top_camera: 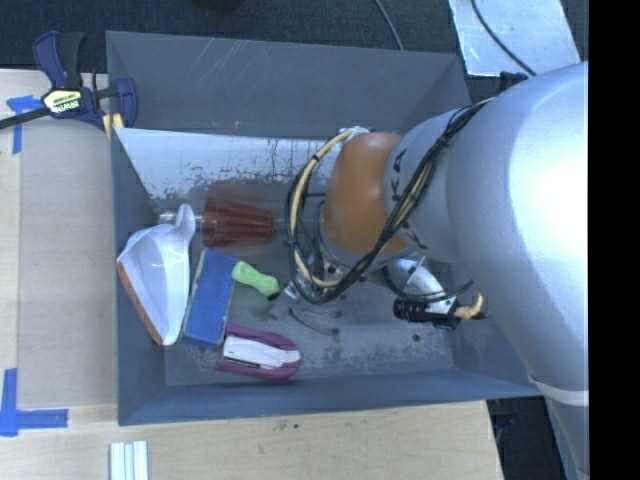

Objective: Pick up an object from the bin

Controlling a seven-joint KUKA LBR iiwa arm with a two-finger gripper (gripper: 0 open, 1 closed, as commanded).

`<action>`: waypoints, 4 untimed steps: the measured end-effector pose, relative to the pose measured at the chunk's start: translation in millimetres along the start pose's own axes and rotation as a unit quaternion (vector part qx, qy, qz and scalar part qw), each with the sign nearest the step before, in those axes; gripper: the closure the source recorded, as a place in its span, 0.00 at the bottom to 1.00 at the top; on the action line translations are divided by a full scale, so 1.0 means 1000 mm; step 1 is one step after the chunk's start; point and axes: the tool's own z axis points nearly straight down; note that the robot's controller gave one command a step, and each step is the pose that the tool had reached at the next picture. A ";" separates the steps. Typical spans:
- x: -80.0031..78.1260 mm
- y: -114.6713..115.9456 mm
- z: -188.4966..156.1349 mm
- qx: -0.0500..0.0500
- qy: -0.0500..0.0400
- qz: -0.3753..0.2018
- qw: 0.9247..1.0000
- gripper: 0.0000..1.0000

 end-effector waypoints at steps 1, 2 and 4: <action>0.003 0.001 -0.022 0.000 -0.001 -0.037 0.999 0.00; -0.005 0.002 -0.001 0.000 0.000 -0.003 1.000 0.00; 0.001 0.014 -0.001 -0.001 -0.002 -0.010 1.000 1.00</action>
Offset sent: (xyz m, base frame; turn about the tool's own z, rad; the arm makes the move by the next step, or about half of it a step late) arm 0.0045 -0.0022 -0.0002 0.0012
